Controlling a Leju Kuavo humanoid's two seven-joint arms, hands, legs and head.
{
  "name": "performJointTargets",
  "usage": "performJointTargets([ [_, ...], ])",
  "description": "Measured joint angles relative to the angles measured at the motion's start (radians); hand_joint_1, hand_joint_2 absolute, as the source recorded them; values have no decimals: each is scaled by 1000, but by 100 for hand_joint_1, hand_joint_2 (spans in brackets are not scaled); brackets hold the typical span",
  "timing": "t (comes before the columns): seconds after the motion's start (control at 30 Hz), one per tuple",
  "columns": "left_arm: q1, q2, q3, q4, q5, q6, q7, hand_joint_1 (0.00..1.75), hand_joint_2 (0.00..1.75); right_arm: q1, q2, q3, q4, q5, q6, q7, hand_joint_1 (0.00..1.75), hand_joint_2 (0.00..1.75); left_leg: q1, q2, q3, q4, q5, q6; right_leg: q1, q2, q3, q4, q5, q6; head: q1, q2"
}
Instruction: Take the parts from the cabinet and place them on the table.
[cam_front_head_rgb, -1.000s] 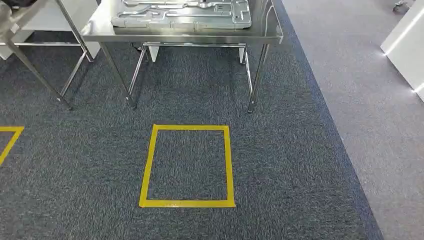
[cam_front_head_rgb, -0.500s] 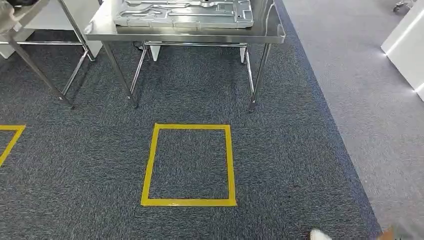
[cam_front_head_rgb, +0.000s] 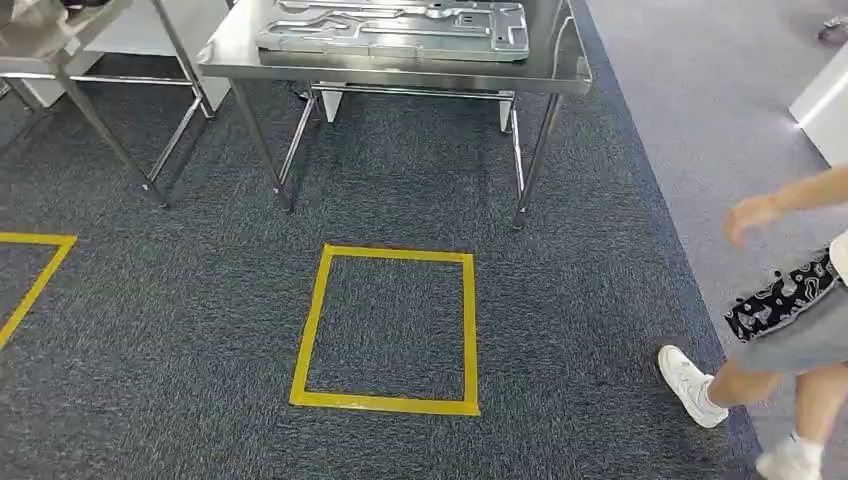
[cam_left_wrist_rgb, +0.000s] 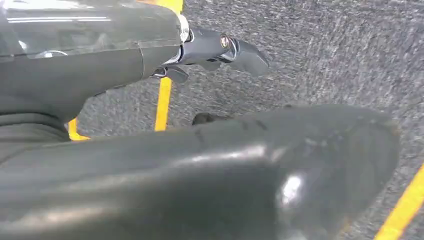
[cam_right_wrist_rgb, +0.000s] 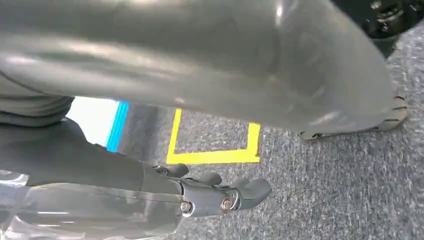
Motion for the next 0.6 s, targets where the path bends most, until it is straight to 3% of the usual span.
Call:
performJointTargets([
  [0.07,2,0,0,0,0,-2,0,0,0,-5,0,12,0,12,3,4,0,0,-3,-16,-2,-1,4,11,-3,-13,7,-4,2,12,0,0],
  [0.1,2,0,0,0,0,-2,0,0,0,-6,0,18,0,14,3,7,0,0,1,-24,1,-10,13,22,-5,-12,6,-1,-2,21,0,0],
  [0.13,1,0,0,0,0,-3,0,0,0,-6,-2,23,0,15,3,8,0,0,2,-29,1,-14,19,29,-10,30,-1,21,-23,29,0,0],
  [0.17,-1,0,0,0,0,-3,0,0,0,-5,-2,26,0,16,3,8,0,0,2,-37,-5,-14,23,34,-10,53,-28,78,-68,30,0,0],
  [0.23,-4,0,0,0,-1,-4,-3,0,0,-4,-2,31,0,19,3,8,0,0,-2,-53,-16,-13,29,40,-11,62,-102,241,-151,31,0,0],
  [0.27,-3,0,0,0,-2,-5,-5,0,0,-3,-2,34,0,21,3,8,0,0,-5,-64,-20,-13,31,39,-11,63,-129,301,-168,30,0,0],
  [0.3,-2,0,0,0,-2,-5,-7,0,0,-3,-2,36,0,23,2,8,0,0,-7,-75,-22,-12,33,39,-11,63,-134,312,-160,27,0,0],
  [0.33,-1,0,0,0,-3,-7,-10,0,0,-1,-2,39,0,26,0,8,0,0,-9,-86,-23,-12,35,38,-10,64,-116,277,-130,24,0,0],
  [0.37,0,0,0,0,-6,-8,-11,0,0,0,-2,43,0,29,-1,8,0,0,-10,-99,-22,-11,37,37,-9,69,-76,201,-85,19,0,0],
  [0.4,0,0,0,0,-6,-10,-13,0,0,-1,-2,47,0,30,-2,8,0,0,-10,-111,-21,-11,38,34,-8,85,-26,102,-37,11,0,0],
  [0.43,-1,-1,-1,0,-6,-10,-13,0,0,1,-3,51,0,32,-3,8,0,0,-9,-120,-22,-11,40,33,-5,123,17,16,-6,2,0,0],
  [0.47,-3,-5,-1,0,-6,-10,-13,0,0,0,-7,53,0,33,-5,8,0,0,-15,-127,-26,-6,41,28,-5,148,23,-11,-17,-1,0,0],
  [0.53,-5,-5,-2,0,-6,-10,-13,0,0,-4,-7,58,0,38,-5,8,0,0,-8,-144,-33,-9,46,17,1,125,20,-10,-14,-3,0,0],
  [0.6,-1,-5,-2,0,-7,-8,-10,0,0,-7,-7,63,0,42,-8,10,0,0,-9,-162,-38,-15,52,2,-4,106,26,-25,-5,-16,0,0],
])
